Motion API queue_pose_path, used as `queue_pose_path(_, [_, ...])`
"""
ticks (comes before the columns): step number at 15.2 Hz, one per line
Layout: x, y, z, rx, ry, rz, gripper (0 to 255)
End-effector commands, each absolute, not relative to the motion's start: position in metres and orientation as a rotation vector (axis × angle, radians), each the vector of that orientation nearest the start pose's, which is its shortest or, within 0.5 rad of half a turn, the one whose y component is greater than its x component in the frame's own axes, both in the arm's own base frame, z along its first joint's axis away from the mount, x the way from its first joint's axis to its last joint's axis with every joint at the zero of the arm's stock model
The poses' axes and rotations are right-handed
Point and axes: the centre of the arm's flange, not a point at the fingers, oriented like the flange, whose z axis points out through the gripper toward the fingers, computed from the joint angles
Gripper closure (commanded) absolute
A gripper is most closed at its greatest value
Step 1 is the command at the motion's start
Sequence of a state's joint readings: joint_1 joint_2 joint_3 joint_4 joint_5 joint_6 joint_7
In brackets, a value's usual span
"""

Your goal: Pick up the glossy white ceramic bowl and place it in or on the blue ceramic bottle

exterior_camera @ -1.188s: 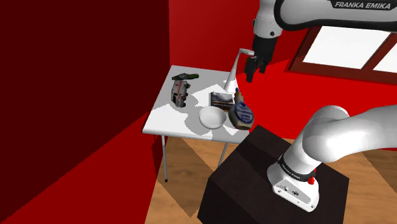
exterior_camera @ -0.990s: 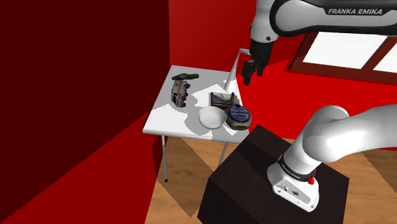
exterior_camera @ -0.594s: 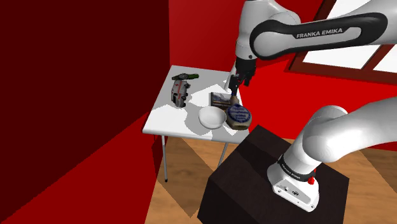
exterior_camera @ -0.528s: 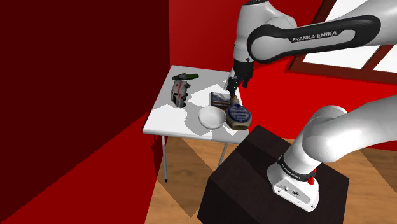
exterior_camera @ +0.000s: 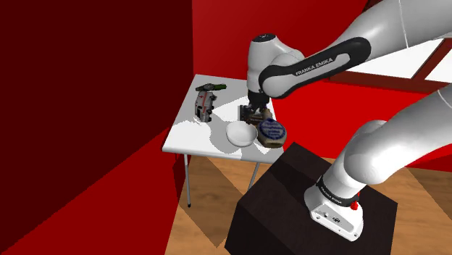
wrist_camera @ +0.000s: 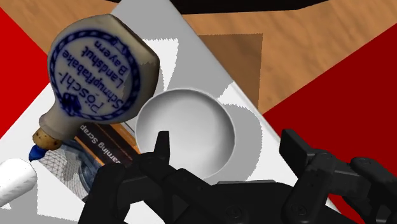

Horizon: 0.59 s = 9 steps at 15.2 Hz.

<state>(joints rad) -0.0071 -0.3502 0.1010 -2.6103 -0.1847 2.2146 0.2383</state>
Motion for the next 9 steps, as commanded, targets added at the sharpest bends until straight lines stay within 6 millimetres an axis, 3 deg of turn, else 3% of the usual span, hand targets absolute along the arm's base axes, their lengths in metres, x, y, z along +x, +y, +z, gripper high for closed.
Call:
queue_pose_path(1, [0.412, 0.035, 0.342, -3.332, 0.053, 0.022, 0])
queue_pose_path(9, [0.459, 0.048, 0.248, -3.36, 0.025, -0.004, 0])
